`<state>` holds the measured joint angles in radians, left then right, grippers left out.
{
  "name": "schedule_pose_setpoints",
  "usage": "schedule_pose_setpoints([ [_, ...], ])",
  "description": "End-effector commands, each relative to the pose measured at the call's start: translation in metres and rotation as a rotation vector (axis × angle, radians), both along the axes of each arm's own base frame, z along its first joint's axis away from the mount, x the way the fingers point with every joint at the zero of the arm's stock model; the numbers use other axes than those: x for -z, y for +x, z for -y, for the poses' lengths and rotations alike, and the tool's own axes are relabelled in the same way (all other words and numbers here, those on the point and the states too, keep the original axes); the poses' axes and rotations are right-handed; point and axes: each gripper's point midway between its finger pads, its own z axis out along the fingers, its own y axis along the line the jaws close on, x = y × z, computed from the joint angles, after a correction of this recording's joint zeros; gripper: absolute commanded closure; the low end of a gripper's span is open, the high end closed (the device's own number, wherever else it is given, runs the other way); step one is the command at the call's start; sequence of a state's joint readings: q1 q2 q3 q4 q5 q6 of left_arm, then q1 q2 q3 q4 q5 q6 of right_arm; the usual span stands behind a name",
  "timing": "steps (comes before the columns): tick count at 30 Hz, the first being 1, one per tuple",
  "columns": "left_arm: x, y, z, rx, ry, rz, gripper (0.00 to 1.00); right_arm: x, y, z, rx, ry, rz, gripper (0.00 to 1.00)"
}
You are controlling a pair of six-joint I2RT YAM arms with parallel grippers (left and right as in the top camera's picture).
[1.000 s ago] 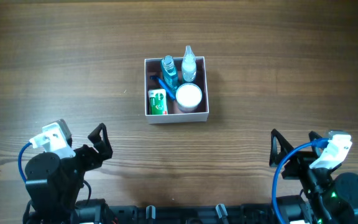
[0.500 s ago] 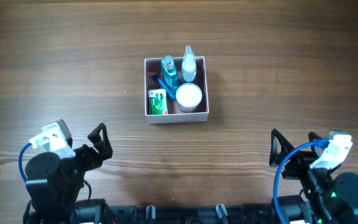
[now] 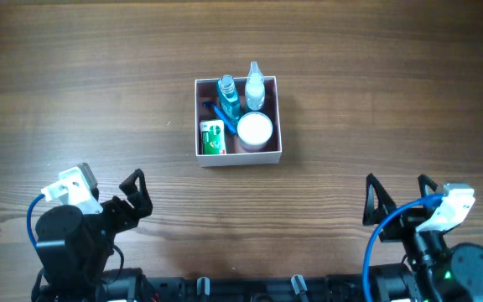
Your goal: Pack container
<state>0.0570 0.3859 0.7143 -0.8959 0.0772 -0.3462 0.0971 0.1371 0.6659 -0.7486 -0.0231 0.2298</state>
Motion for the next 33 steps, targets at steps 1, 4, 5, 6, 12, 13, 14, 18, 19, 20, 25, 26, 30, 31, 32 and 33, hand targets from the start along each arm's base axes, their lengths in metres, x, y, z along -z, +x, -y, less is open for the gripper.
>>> schedule_pose_setpoints([
  [1,0.003,-0.001,0.003,0.012,-0.014,-0.005,0.00,0.011,0.003,-0.006,-0.056,-0.098,0.123,0.00],
  [4,0.003,-0.001,0.003,0.012,-0.014,-0.005,0.00,0.013,0.022,-0.012,-0.087,-0.136,0.206,0.00],
  [5,0.003,-0.001,0.003,0.012,-0.014,-0.005,0.00,0.010,0.026,-0.012,-0.086,-0.158,0.247,0.00],
  [6,0.003,-0.001,0.003,0.012,-0.014,-0.005,0.00,0.007,0.030,-0.012,-0.082,-0.181,0.287,0.00],
  [12,0.003,-0.001,0.003,0.012,-0.014,-0.005,0.00,0.007,0.047,-0.011,-0.058,-0.346,0.475,0.00],
  [13,0.003,-0.001,0.003,0.012,-0.014,-0.005,0.00,0.009,0.050,-0.010,-0.046,-0.375,0.507,0.00],
  [14,0.003,-0.001,0.003,0.012,-0.014,-0.005,0.00,0.011,0.051,-0.009,-0.039,-0.391,0.521,0.00],
  [18,0.003,-0.001,0.003,0.012,-0.014,-0.005,0.00,0.034,0.059,-0.002,-0.009,-0.417,0.510,0.00],
  [19,0.003,-0.001,0.003,0.012,-0.014,-0.005,0.00,0.048,0.062,-0.001,-0.010,-0.415,0.465,0.00],
  [20,0.003,-0.001,0.003,0.012,-0.014,-0.005,0.00,0.059,0.064,-0.001,-0.021,-0.409,0.420,0.00],
  [25,0.003,-0.001,0.003,0.012,-0.014,-0.005,0.00,0.094,0.067,-0.001,-0.050,-0.414,0.279,0.00],
  [26,0.003,-0.001,0.003,0.012,-0.014,-0.005,0.00,0.095,0.067,-0.001,-0.051,-0.412,0.275,0.00],
  [30,0.003,-0.001,0.003,0.012,-0.014,-0.005,0.00,0.097,0.068,-0.001,-0.053,-0.413,0.265,0.00],
  [31,0.003,-0.001,0.003,0.012,-0.014,-0.005,0.00,0.098,0.068,-0.001,-0.054,-0.413,0.263,0.00],
  [32,0.003,-0.001,0.003,0.012,-0.014,-0.005,0.00,0.098,0.068,-0.001,-0.054,-0.413,0.263,0.00],
  [33,0.003,-0.001,0.003,0.012,-0.014,-0.005,0.00,0.098,0.068,-0.001,-0.054,-0.413,0.263,0.00],
])
